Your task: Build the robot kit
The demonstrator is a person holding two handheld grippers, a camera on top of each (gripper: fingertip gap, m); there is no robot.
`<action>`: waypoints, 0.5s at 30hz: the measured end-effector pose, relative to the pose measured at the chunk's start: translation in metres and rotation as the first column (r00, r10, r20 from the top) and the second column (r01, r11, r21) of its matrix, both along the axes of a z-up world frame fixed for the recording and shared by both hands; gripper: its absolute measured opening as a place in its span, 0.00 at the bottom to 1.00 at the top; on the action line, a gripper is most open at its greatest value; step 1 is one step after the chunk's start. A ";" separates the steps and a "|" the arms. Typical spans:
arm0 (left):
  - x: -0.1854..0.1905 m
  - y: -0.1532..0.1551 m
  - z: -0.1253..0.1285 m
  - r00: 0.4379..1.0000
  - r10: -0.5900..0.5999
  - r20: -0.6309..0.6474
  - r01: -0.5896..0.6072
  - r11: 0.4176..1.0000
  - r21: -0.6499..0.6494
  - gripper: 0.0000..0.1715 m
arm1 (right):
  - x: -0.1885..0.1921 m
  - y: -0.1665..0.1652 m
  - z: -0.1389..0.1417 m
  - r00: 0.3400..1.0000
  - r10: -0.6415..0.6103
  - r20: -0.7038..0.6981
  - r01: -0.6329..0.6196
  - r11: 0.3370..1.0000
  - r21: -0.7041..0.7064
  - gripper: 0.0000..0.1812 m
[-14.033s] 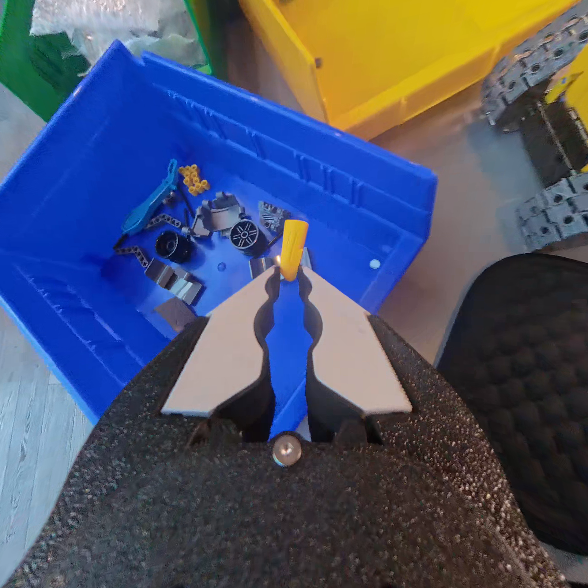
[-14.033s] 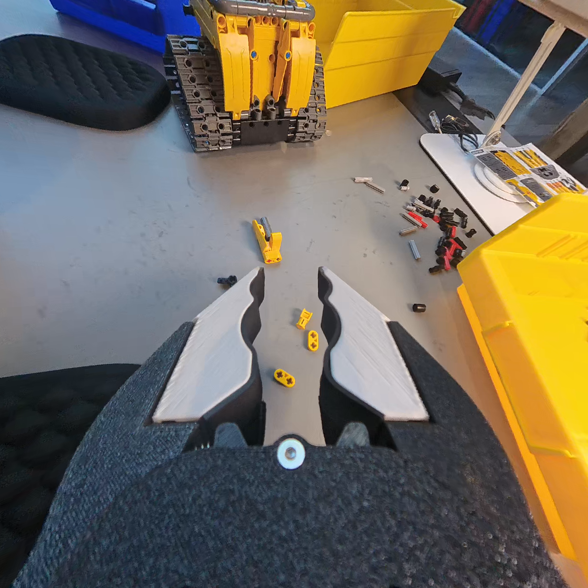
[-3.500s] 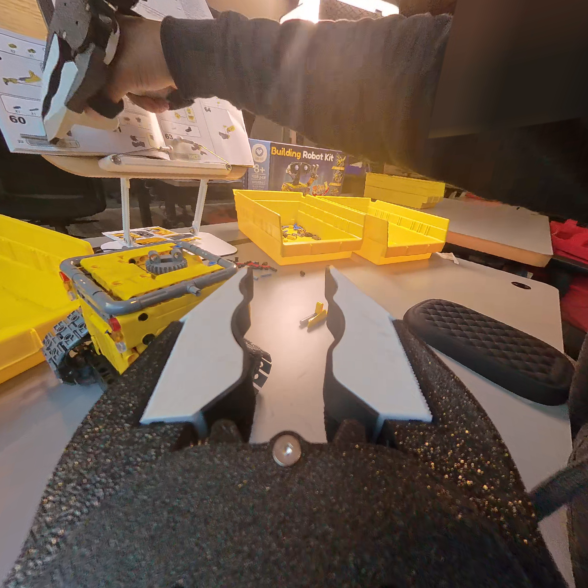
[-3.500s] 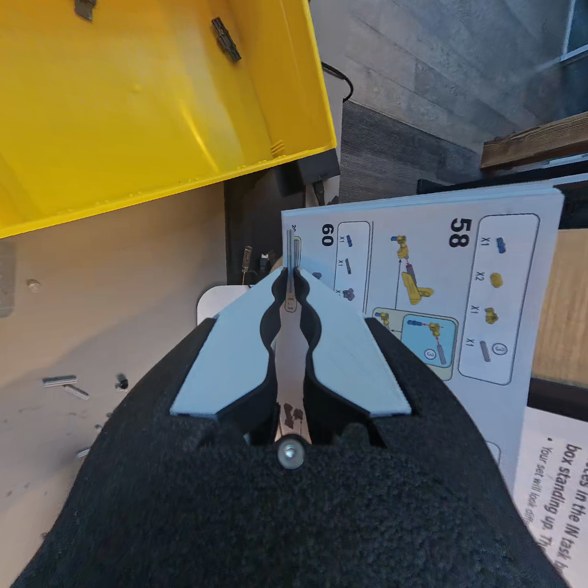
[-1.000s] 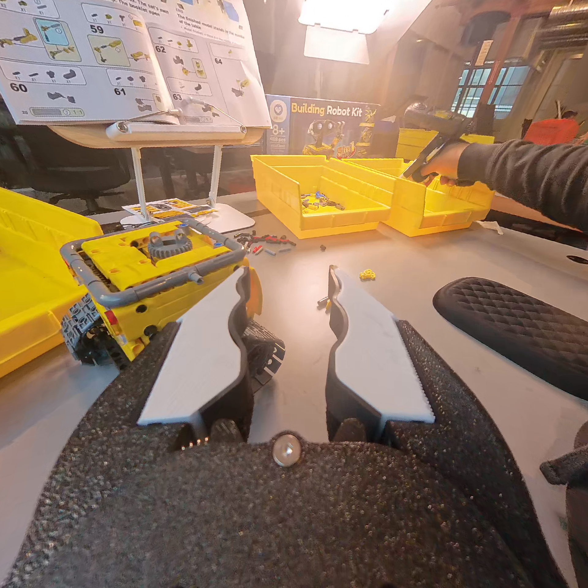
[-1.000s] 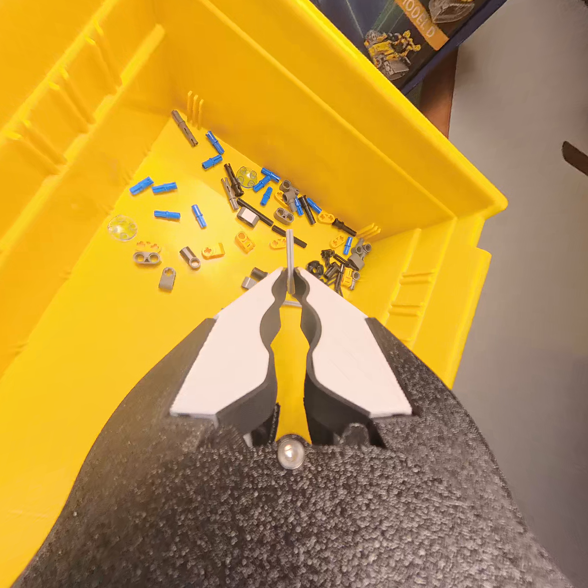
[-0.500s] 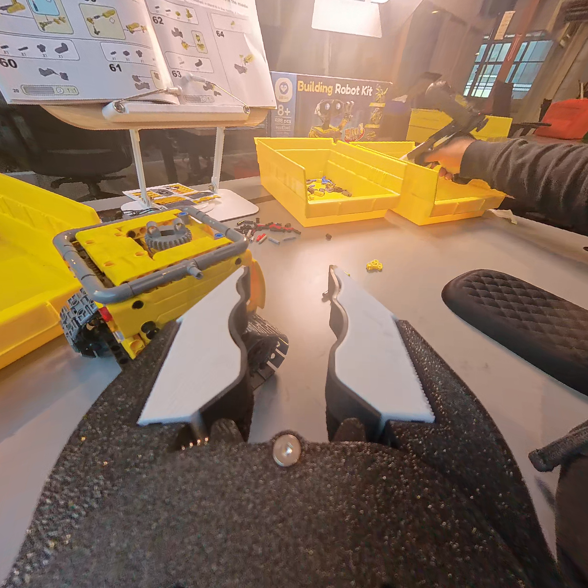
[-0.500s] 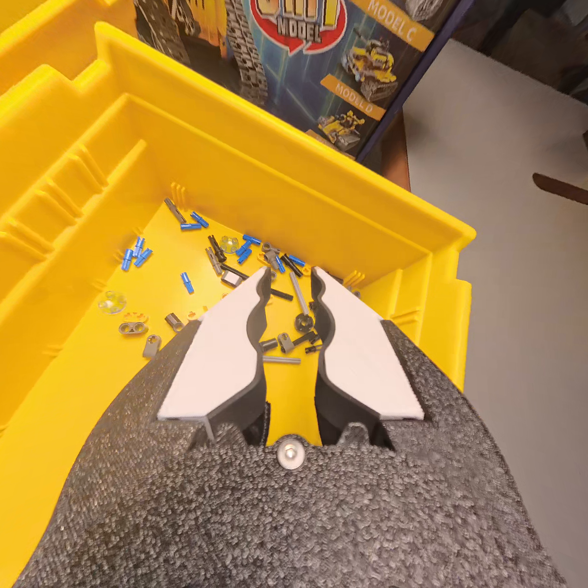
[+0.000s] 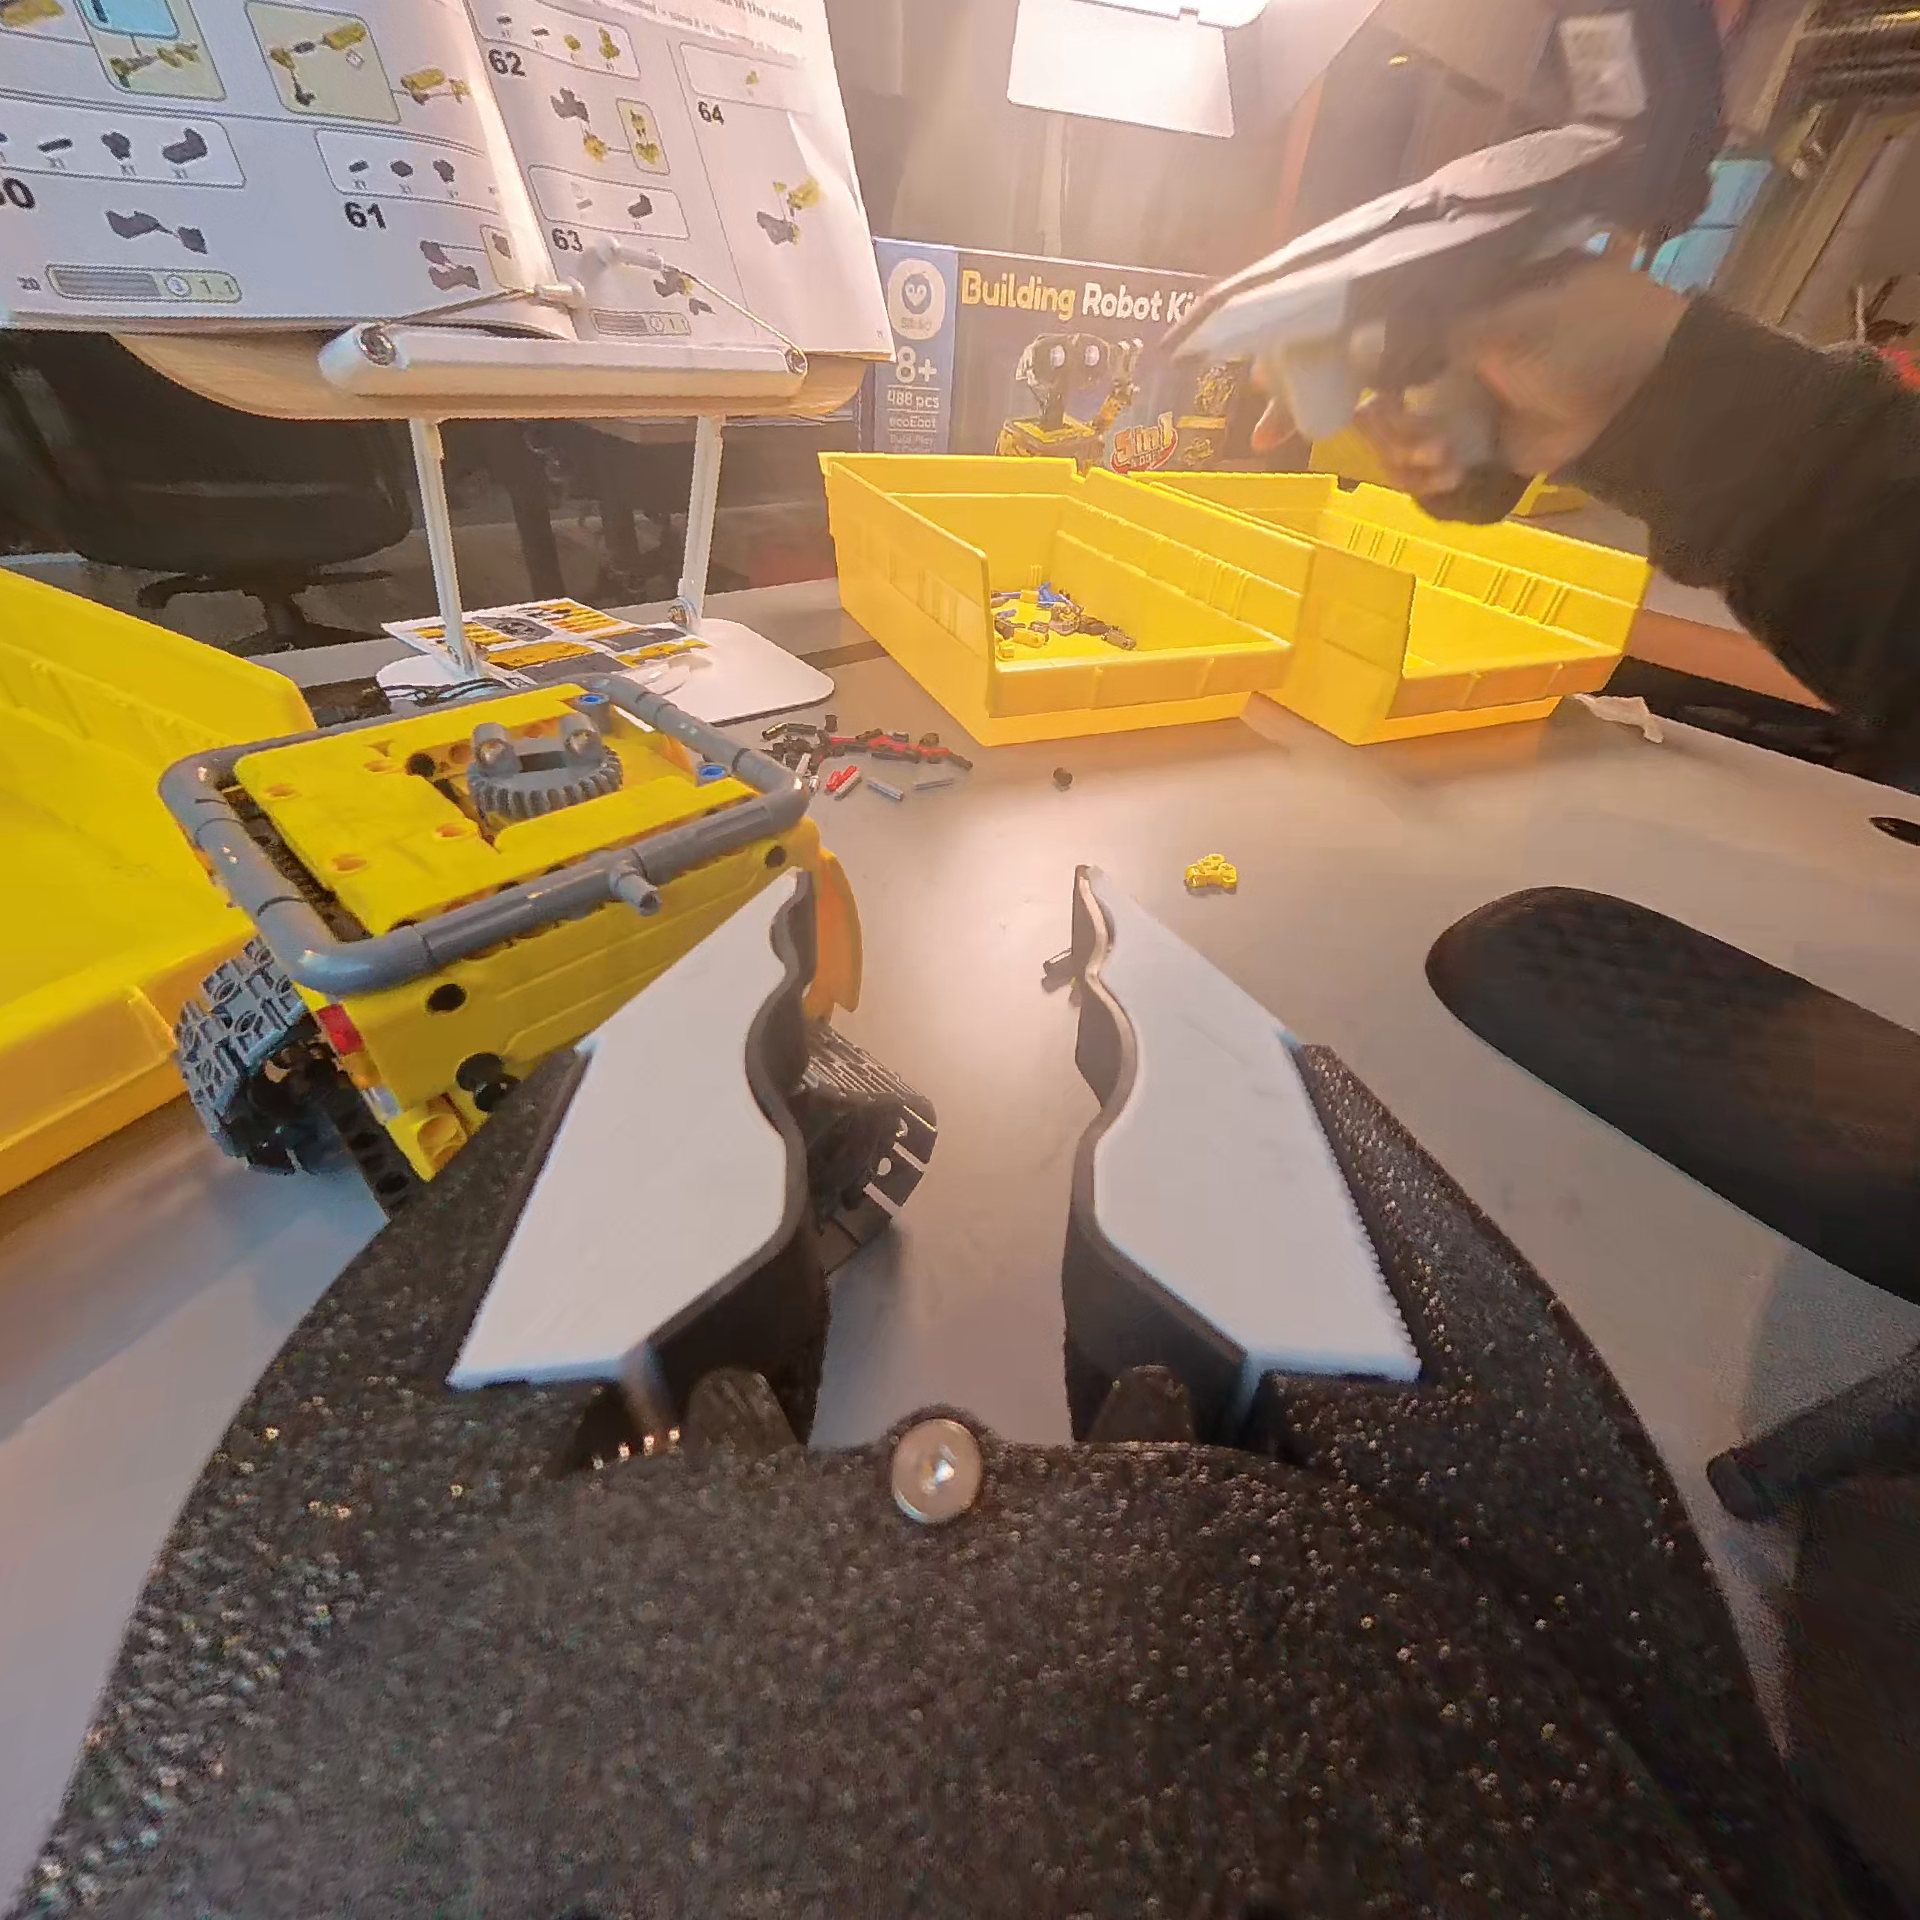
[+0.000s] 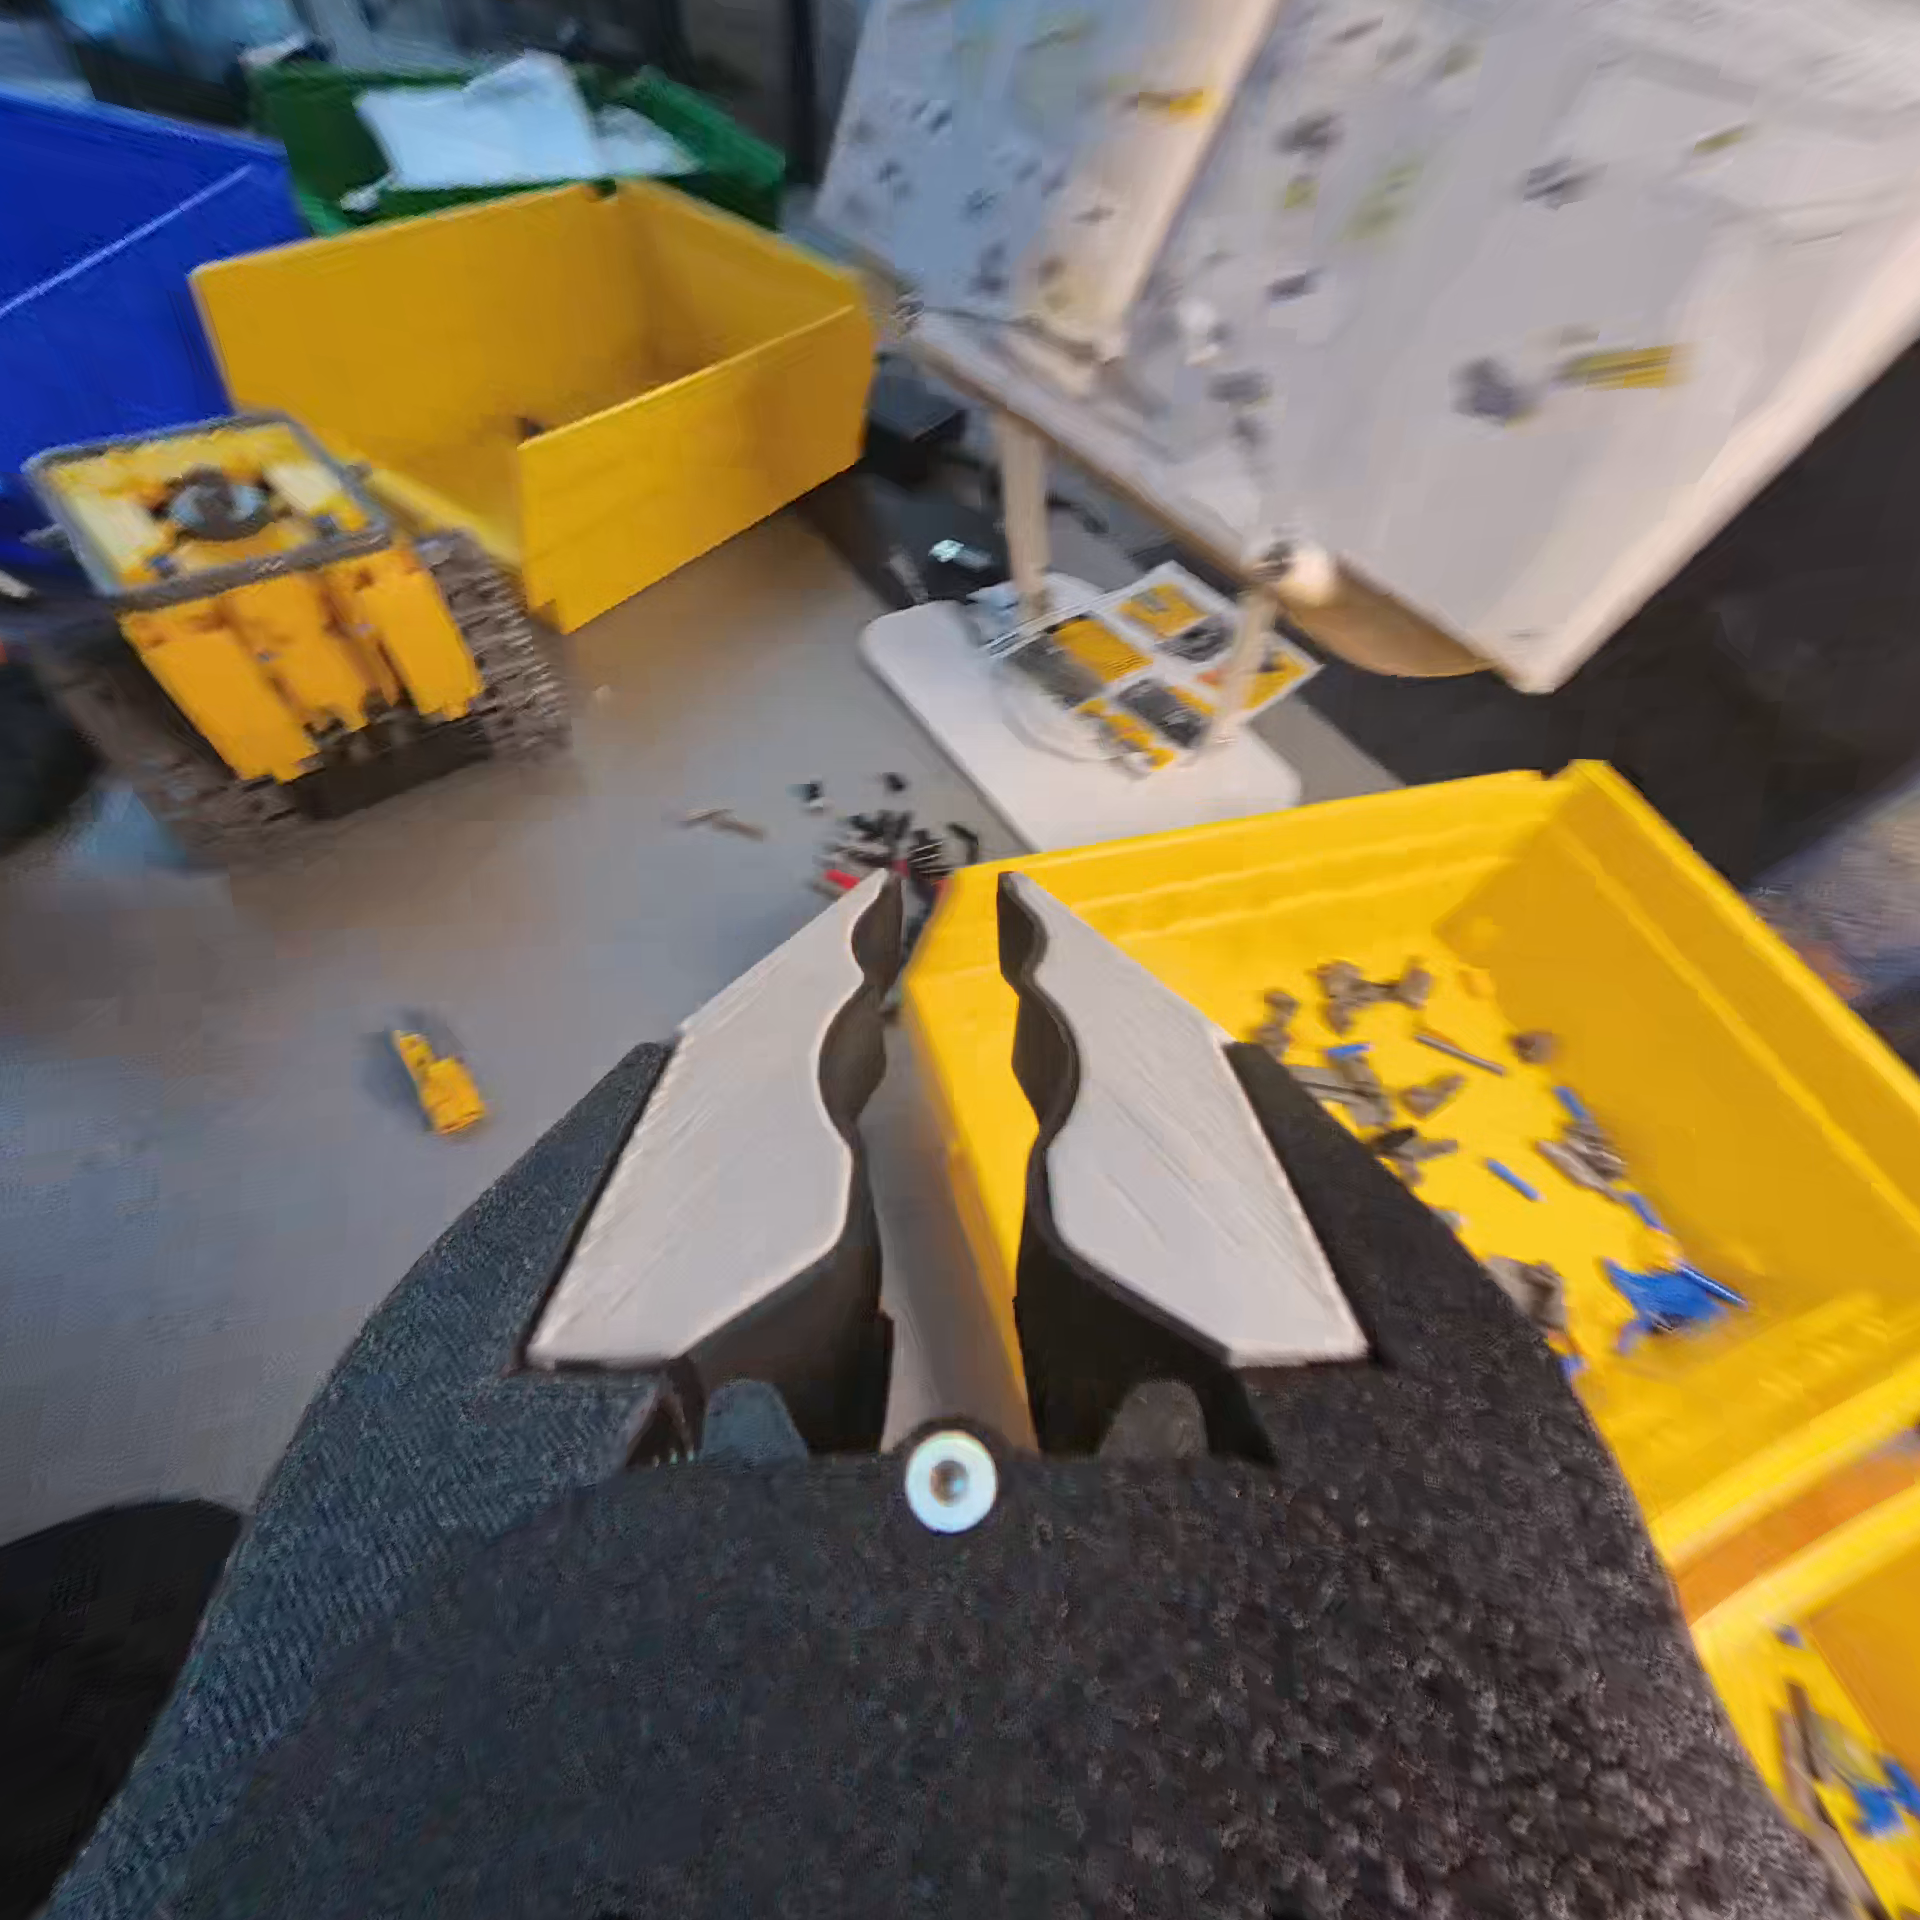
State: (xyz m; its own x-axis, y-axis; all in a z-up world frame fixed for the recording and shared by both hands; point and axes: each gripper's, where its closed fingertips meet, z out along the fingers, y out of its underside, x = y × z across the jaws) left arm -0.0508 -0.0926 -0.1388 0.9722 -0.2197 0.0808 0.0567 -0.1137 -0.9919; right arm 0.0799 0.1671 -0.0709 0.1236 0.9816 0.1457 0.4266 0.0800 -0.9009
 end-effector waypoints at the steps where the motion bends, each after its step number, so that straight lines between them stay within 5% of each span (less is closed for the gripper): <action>1: 0.000 -0.001 0.001 1.000 -0.002 0.004 0.002 1.000 0.006 0.28 | -0.019 -0.020 -0.022 0.996 0.055 0.069 -0.054 0.998 -0.015 0.09; 6: 0.002 -0.006 0.007 1.000 -0.022 0.015 0.021 0.999 0.047 0.28 | -0.071 -0.045 -0.139 0.918 0.097 0.385 -0.075 0.995 -0.072 0.07; 15: 0.002 -0.011 0.014 0.999 -0.038 0.032 0.035 0.995 0.088 0.28 | -0.081 -0.016 -0.177 0.861 -0.019 0.509 0.040 0.999 -0.031 0.05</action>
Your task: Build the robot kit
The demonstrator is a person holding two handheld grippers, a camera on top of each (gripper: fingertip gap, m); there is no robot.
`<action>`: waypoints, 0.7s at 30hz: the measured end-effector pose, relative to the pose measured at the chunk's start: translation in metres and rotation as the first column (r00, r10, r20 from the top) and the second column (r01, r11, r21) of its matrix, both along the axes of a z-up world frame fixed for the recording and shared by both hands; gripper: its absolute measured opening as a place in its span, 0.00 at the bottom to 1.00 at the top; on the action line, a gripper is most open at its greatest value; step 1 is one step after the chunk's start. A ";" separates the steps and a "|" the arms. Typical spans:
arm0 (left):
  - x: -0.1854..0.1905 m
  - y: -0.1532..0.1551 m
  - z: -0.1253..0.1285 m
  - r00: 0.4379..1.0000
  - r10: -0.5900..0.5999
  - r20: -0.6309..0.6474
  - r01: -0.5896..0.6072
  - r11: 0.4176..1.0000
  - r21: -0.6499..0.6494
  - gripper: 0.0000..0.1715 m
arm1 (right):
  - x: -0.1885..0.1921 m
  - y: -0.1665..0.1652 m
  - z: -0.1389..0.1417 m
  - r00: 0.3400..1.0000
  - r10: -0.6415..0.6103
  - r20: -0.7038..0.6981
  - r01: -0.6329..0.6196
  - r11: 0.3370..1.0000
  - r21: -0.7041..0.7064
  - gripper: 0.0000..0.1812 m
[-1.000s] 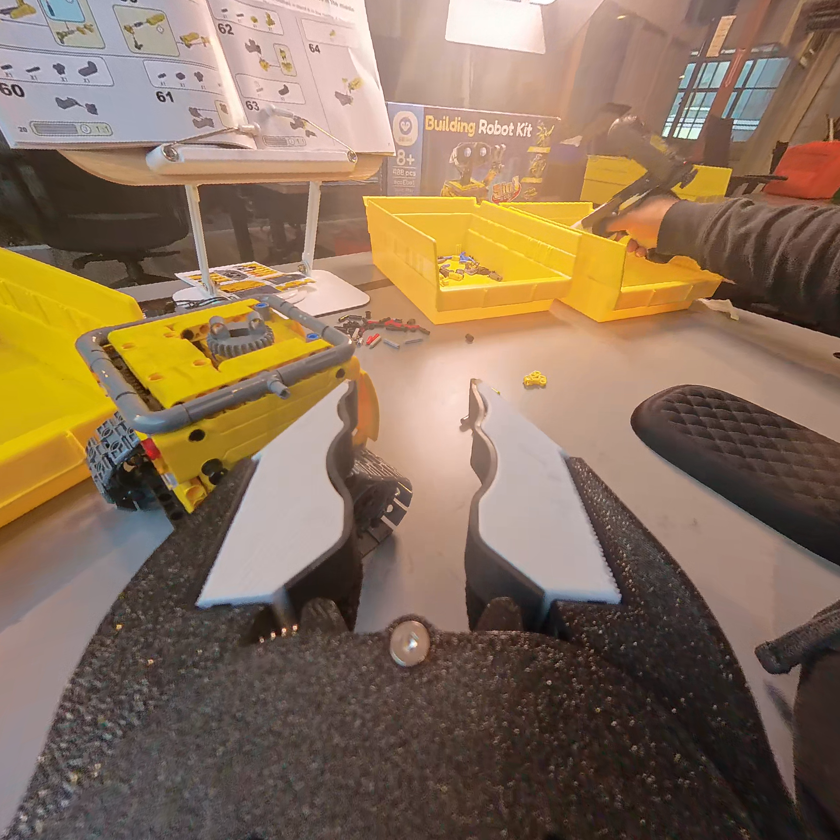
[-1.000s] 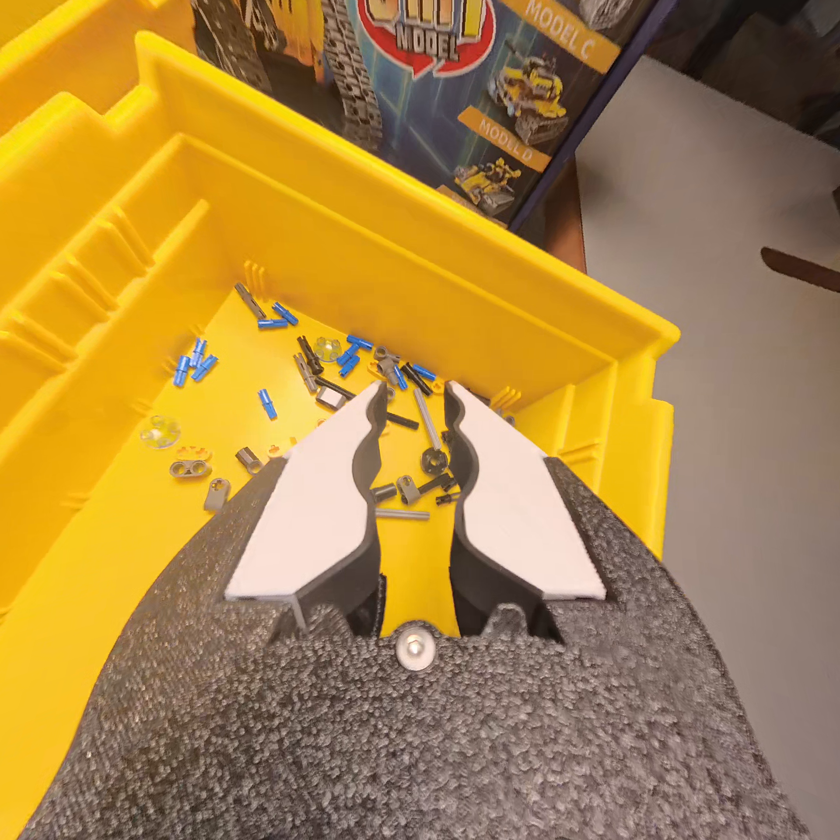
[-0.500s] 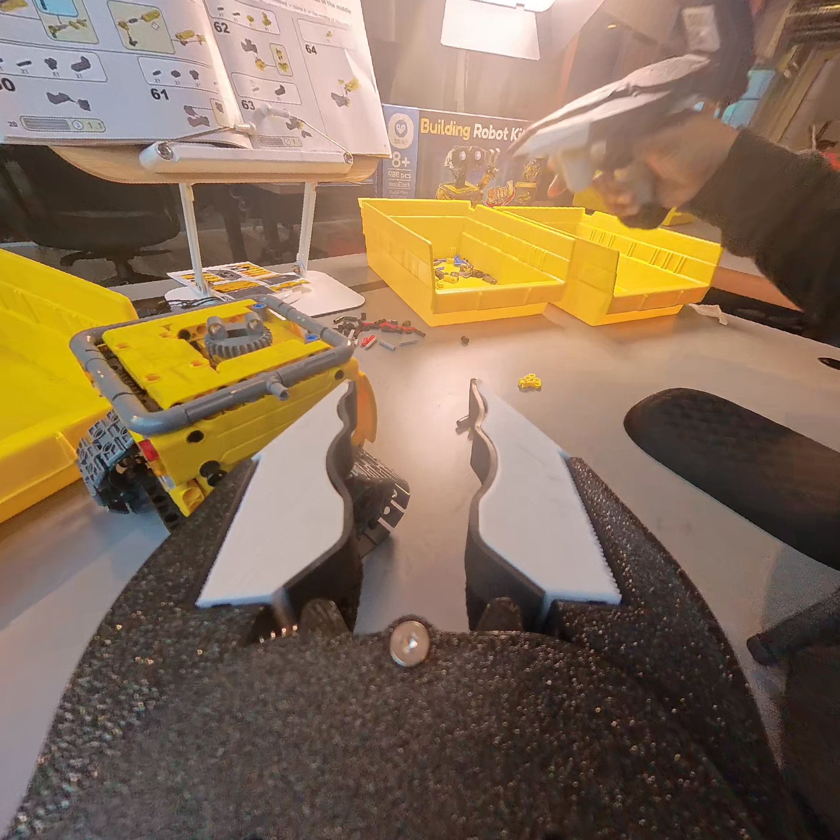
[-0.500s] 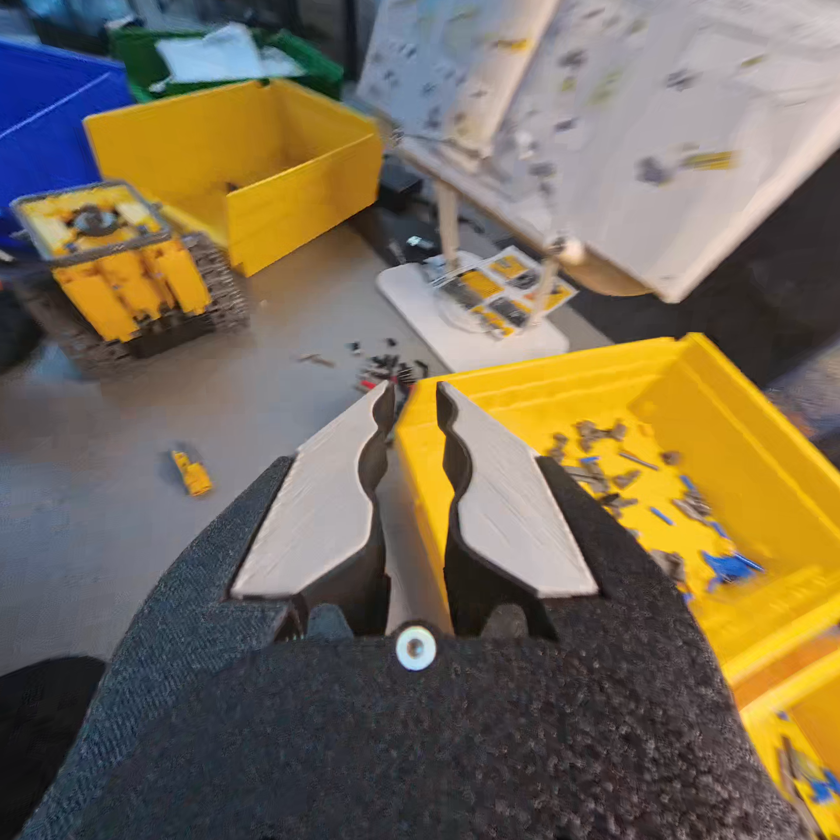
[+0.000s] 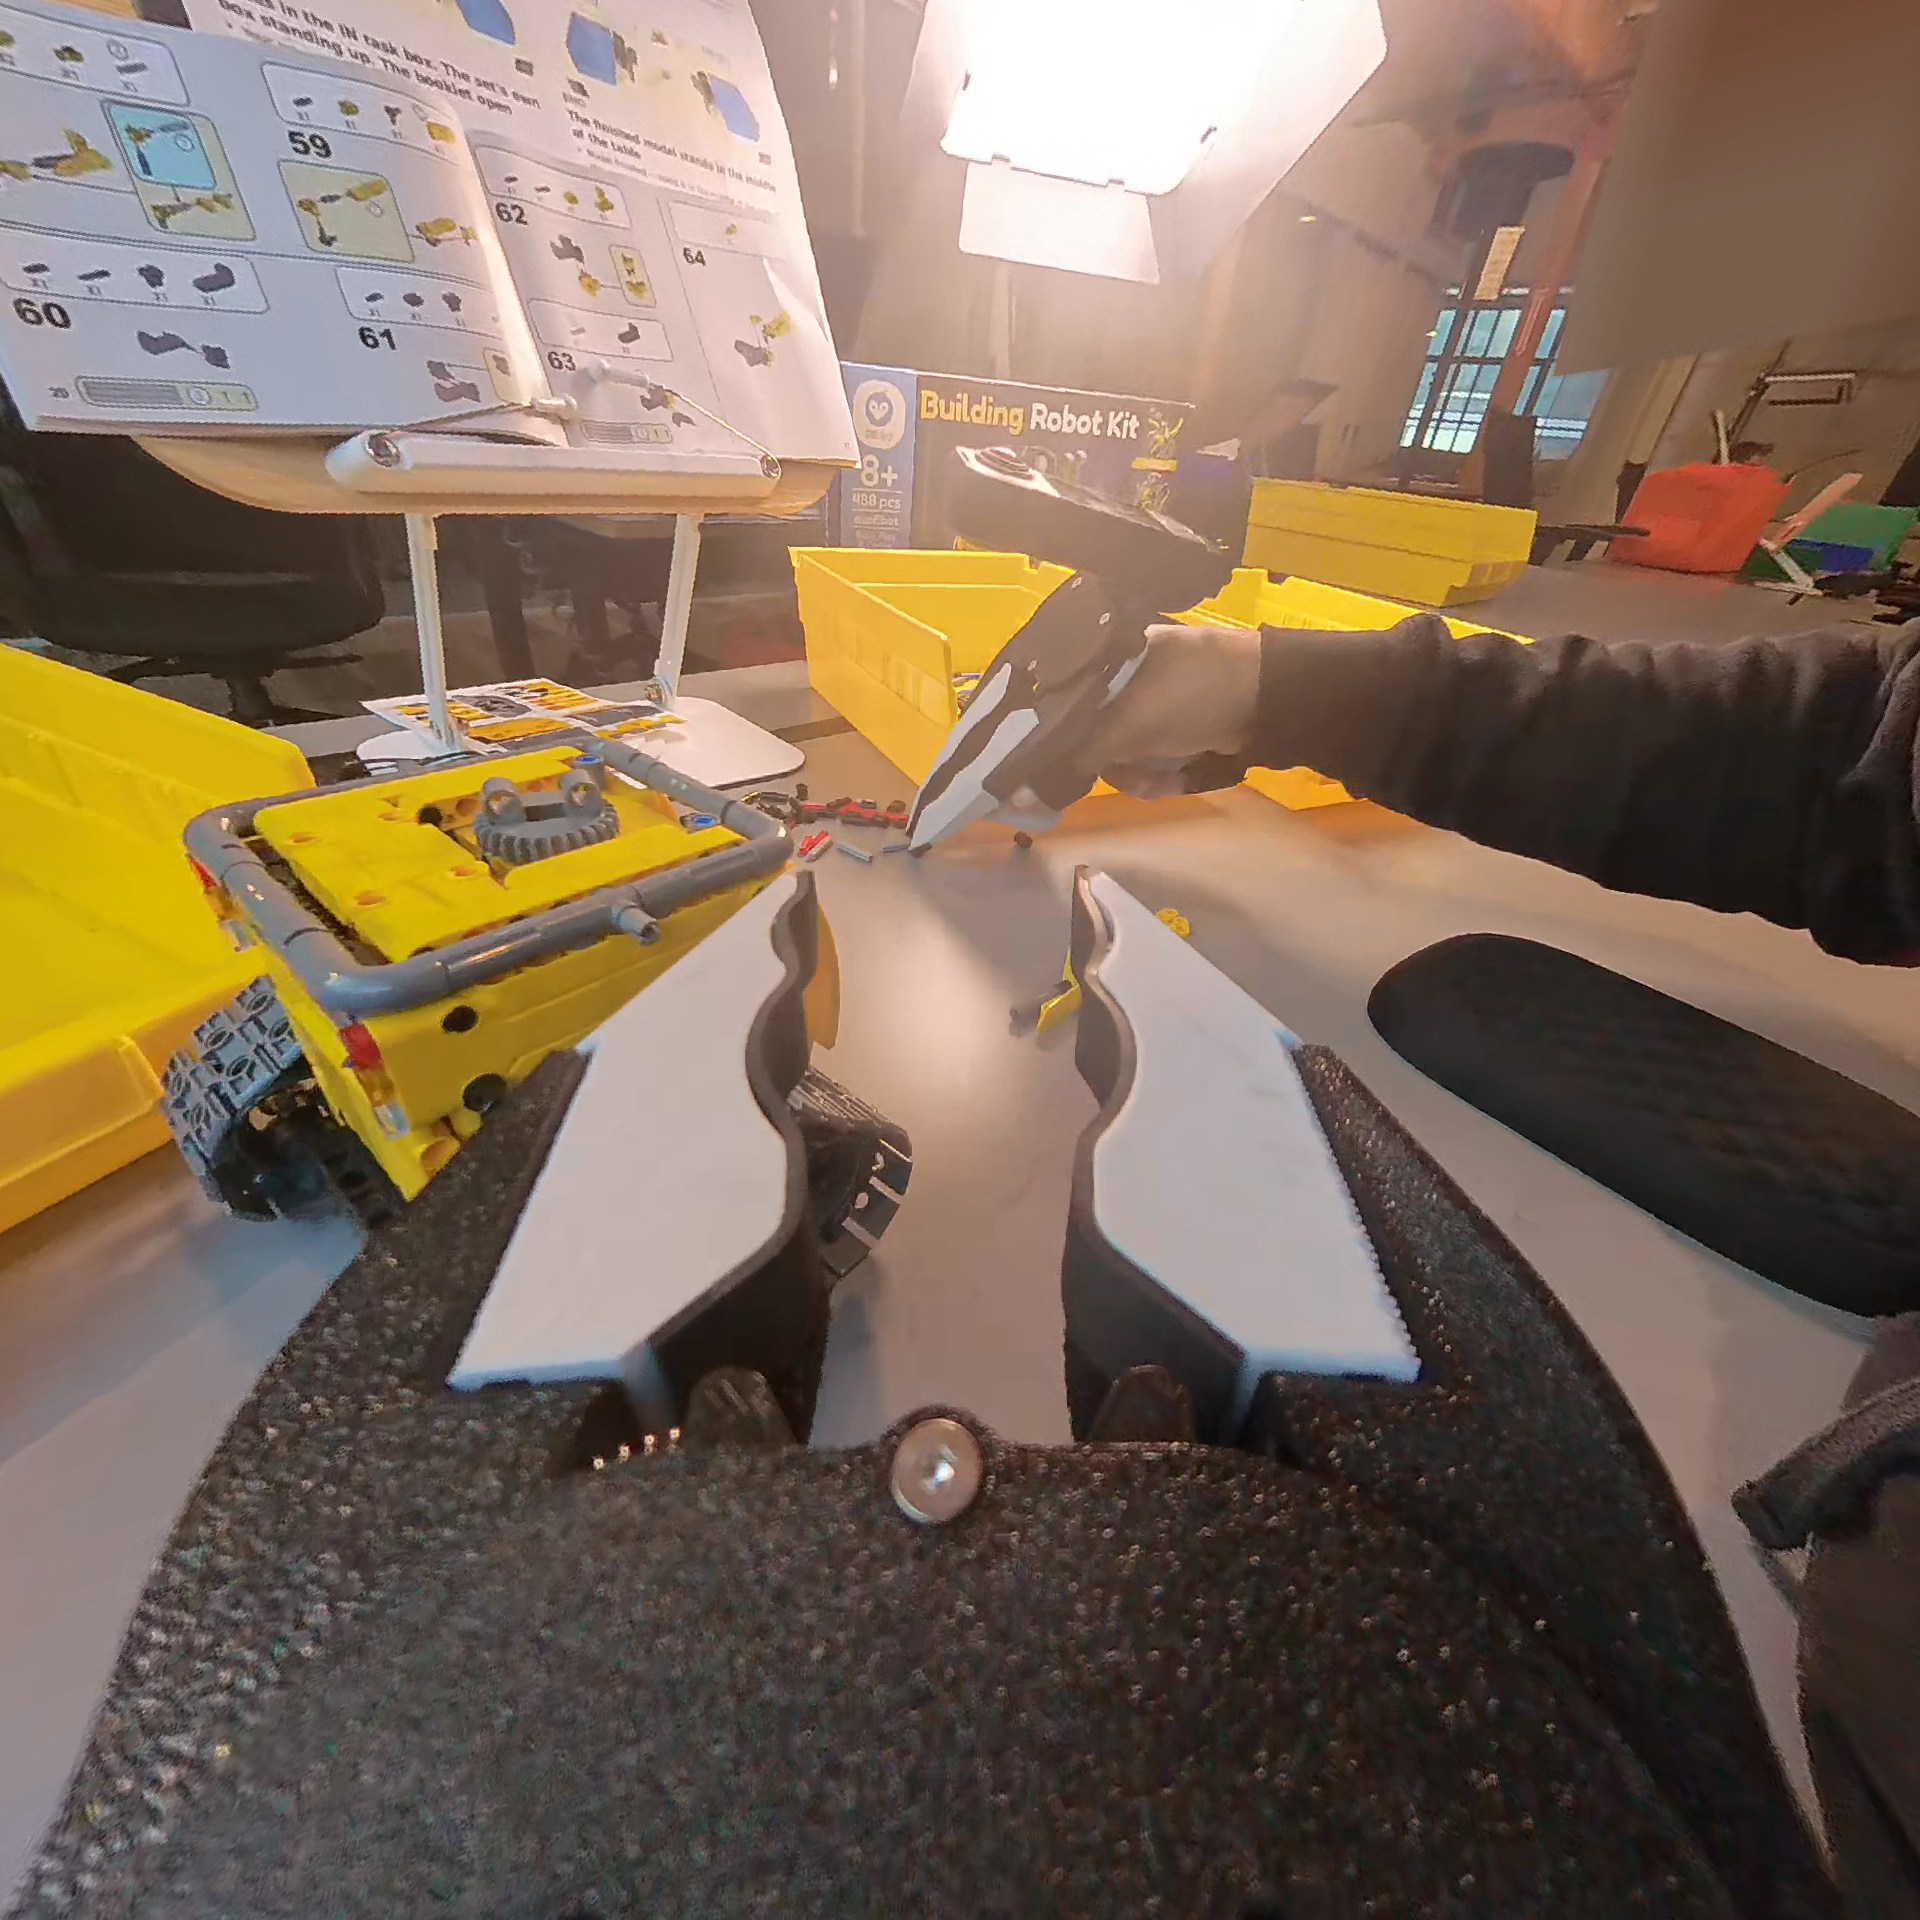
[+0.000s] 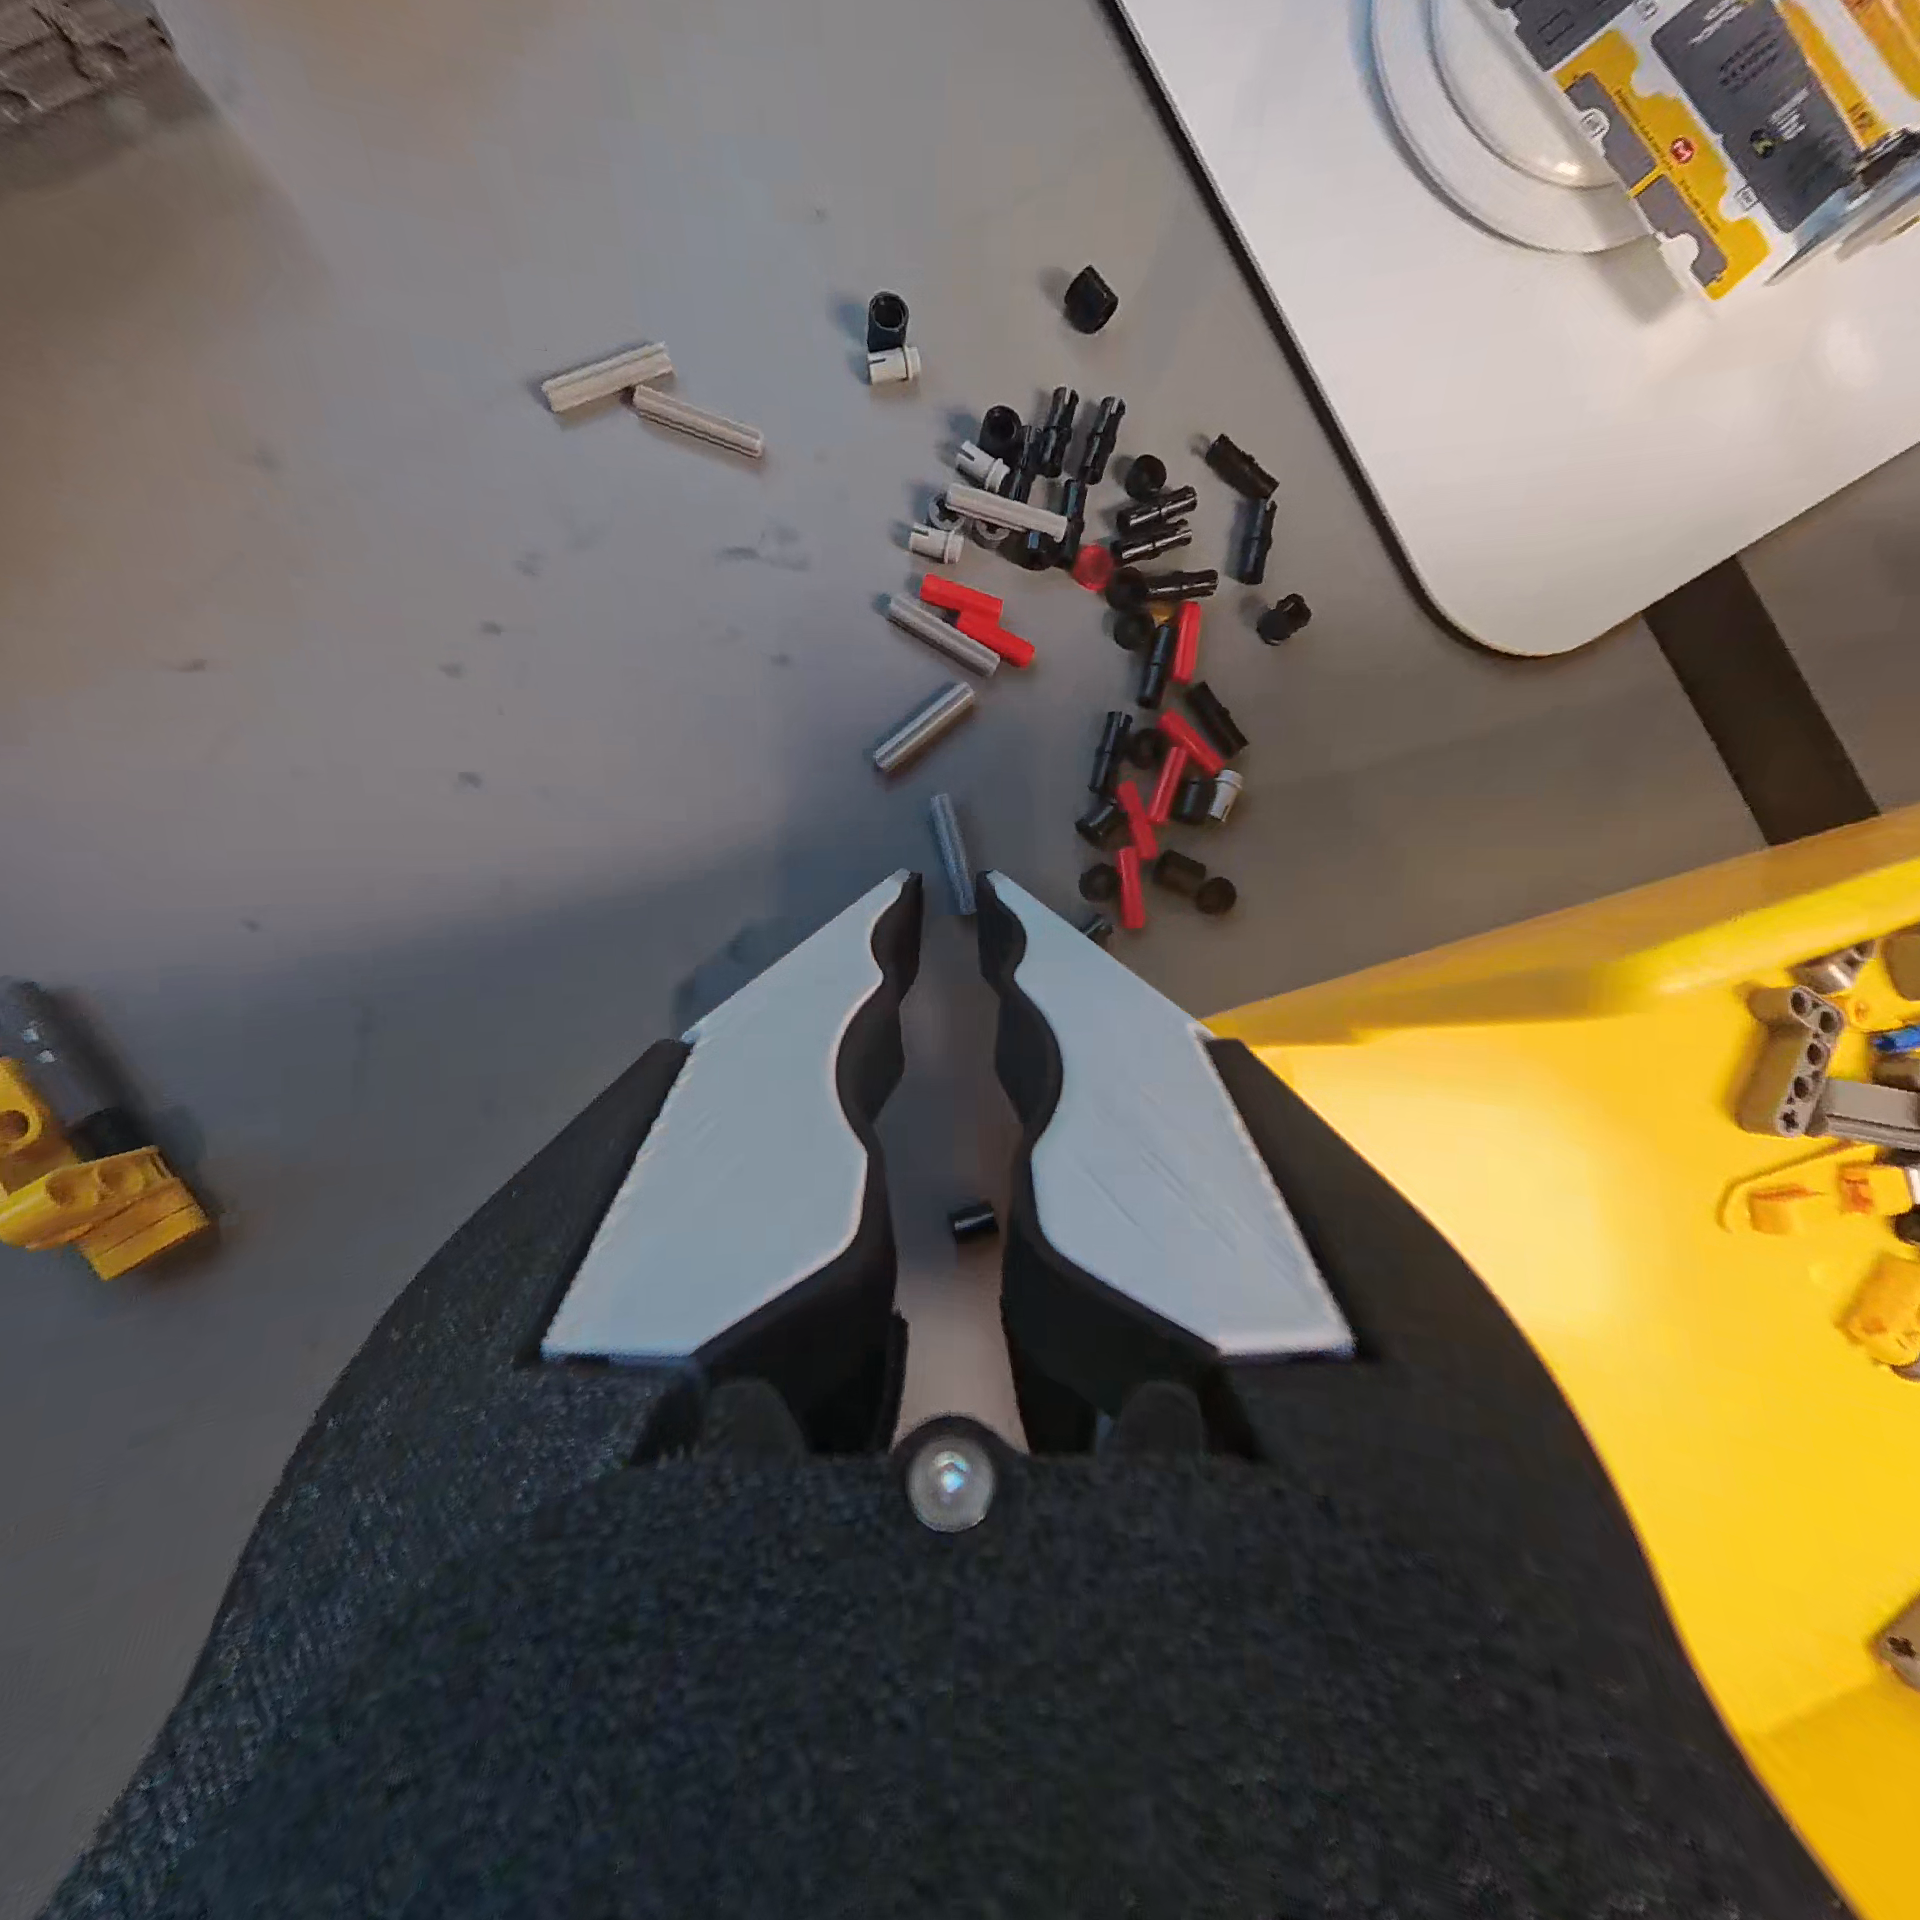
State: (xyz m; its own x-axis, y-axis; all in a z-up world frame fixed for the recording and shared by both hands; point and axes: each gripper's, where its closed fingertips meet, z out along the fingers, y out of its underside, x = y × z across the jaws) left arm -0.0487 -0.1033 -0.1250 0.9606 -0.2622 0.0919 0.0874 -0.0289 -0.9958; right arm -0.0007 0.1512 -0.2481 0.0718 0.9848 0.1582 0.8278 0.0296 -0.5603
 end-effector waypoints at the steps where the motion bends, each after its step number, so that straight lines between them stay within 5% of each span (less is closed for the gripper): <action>1: 0.000 0.000 0.000 1.000 -0.002 0.006 0.002 1.000 0.000 0.28 | -0.001 0.000 0.000 1.000 -0.008 -0.005 0.008 1.000 -0.015 0.05; 11: 0.000 -0.004 0.004 1.000 -0.013 0.018 0.013 1.000 0.026 0.28 | 0.001 -0.010 0.003 0.998 0.068 -0.013 -0.069 0.995 -0.072 0.02; 16: 0.000 -0.005 0.006 1.000 -0.012 0.017 0.012 0.999 0.035 0.28 | 0.027 -0.057 0.036 0.975 0.211 -0.071 -0.219 0.969 -0.118 0.02; 21: 0.001 -0.002 0.003 1.000 -0.016 0.012 0.016 1.000 0.015 0.28 | 0.078 -0.091 0.028 0.972 0.231 -0.035 -0.234 0.963 -0.132 0.02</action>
State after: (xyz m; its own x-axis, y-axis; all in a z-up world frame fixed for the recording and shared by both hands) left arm -0.0478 -0.1056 -0.1221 0.9551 -0.2790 0.0994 0.0992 -0.0151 -0.9950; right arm 0.0771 0.0607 -0.2200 -0.1599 0.9868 0.0246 0.7961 0.1436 -0.5878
